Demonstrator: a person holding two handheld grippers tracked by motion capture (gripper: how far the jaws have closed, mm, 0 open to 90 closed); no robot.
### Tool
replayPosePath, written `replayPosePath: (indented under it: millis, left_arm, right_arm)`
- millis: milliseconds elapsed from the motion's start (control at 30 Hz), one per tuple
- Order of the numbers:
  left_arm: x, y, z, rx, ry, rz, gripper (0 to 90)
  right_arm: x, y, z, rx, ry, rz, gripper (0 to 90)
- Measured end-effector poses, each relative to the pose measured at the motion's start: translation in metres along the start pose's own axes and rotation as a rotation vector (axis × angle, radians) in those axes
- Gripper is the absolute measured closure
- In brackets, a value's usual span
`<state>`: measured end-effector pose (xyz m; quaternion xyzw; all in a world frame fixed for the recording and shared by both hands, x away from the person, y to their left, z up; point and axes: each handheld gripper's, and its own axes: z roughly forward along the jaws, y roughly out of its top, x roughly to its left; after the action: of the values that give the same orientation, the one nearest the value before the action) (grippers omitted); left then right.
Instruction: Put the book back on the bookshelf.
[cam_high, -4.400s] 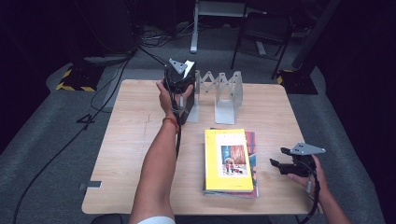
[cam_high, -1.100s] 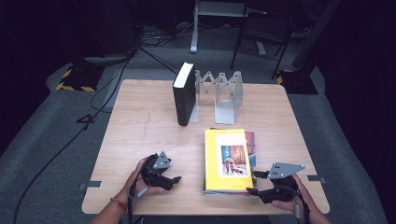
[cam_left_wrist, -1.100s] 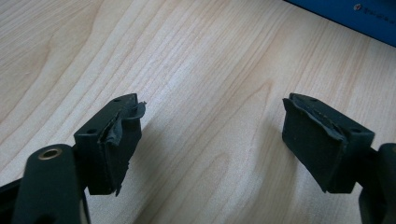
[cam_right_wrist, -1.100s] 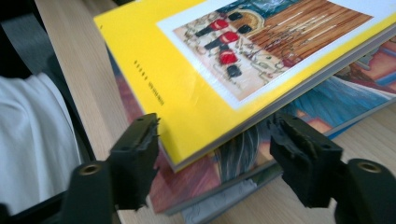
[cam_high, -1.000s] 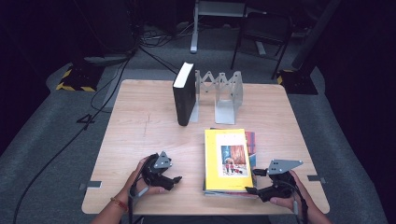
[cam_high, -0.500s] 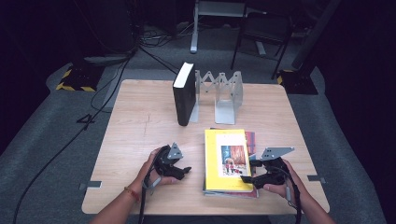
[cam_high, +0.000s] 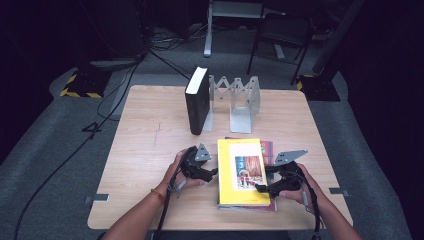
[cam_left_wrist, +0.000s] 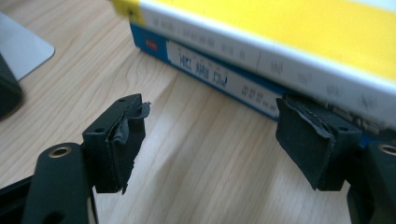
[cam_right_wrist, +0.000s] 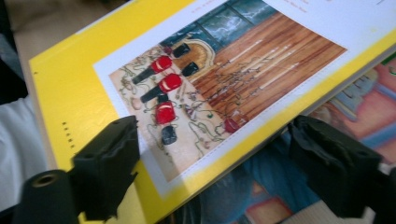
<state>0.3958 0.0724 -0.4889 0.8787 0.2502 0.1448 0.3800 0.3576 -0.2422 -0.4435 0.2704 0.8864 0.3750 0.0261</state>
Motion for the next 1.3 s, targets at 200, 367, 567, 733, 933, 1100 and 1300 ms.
replayPosePath:
  millis: [200, 367, 567, 733, 933, 1100, 1300]
  left_arm:
    - [0.001, 0.000, 0.004, -0.002, -0.004, -0.009, 24.4]
    - [0.005, -0.002, 0.001, -0.005, -0.004, -0.027, 28.8]
    - [0.007, -0.002, 0.002, -0.012, 0.013, -0.046, 32.6]
    - [0.008, -0.002, 0.003, -0.015, 0.015, -0.039, 31.6]
    - [0.011, 0.003, 0.007, -0.032, 0.021, -0.052, 31.9]
    - [0.018, 0.006, 0.011, -0.047, 0.020, -0.073, 32.4]
    - [0.017, 0.003, 0.006, -0.033, 0.009, -0.050, 32.8]
  right_arm:
    - [0.004, 0.001, -0.001, -0.016, -0.025, -0.034, 24.4]
    - [0.007, 0.004, -0.001, -0.044, -0.049, -0.059, 38.0]
    - [0.010, 0.005, -0.002, -0.086, -0.014, -0.106, 56.3]
    - [0.013, 0.006, -0.004, -0.120, -0.027, -0.150, 67.1]
    - [0.016, 0.004, -0.007, -0.144, -0.030, -0.180, 73.1]
    - [0.016, 0.002, -0.010, -0.145, -0.003, -0.173, 71.3]
    - [0.022, -0.001, -0.012, -0.029, -0.043, -0.158, 38.1]
